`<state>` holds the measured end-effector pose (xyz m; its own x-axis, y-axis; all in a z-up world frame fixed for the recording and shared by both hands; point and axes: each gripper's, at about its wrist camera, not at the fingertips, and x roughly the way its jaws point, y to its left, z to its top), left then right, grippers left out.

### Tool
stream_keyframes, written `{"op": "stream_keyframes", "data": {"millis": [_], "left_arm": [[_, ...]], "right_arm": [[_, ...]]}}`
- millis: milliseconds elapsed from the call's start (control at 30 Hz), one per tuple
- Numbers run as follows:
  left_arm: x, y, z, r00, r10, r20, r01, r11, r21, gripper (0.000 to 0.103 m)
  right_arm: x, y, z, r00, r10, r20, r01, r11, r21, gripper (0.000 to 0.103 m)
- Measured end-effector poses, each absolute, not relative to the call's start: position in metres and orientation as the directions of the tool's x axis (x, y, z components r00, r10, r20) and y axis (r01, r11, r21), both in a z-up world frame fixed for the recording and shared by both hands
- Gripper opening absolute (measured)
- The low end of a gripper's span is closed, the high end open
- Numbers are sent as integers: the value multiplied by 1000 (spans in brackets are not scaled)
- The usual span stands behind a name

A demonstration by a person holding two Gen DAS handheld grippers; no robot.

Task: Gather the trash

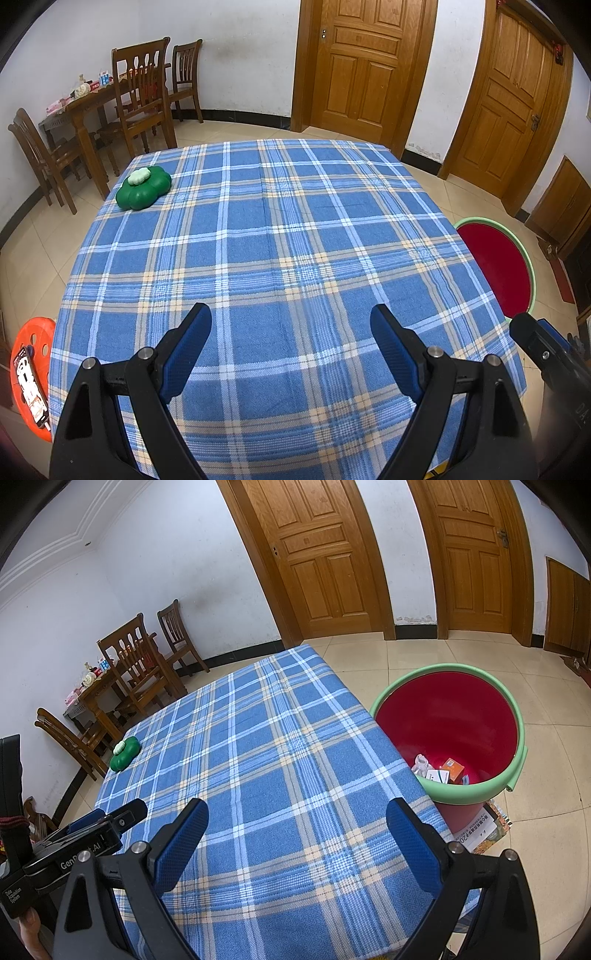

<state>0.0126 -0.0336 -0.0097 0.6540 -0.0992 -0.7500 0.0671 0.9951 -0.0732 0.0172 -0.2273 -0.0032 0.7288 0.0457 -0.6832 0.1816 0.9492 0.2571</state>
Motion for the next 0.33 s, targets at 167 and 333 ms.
{"op": "stream_keyframes", "data": {"millis": [167, 333], "left_arm": [[12, -34, -10, 653, -99, -751, 66, 995, -74, 87], [12, -34, -10, 652, -99, -752, 65, 995, -74, 87]], "right_arm": [[17, -227, -3, 728, 46, -684, 182, 949, 258, 99], [17, -228, -3, 728, 46, -684, 182, 949, 258, 99]]}}
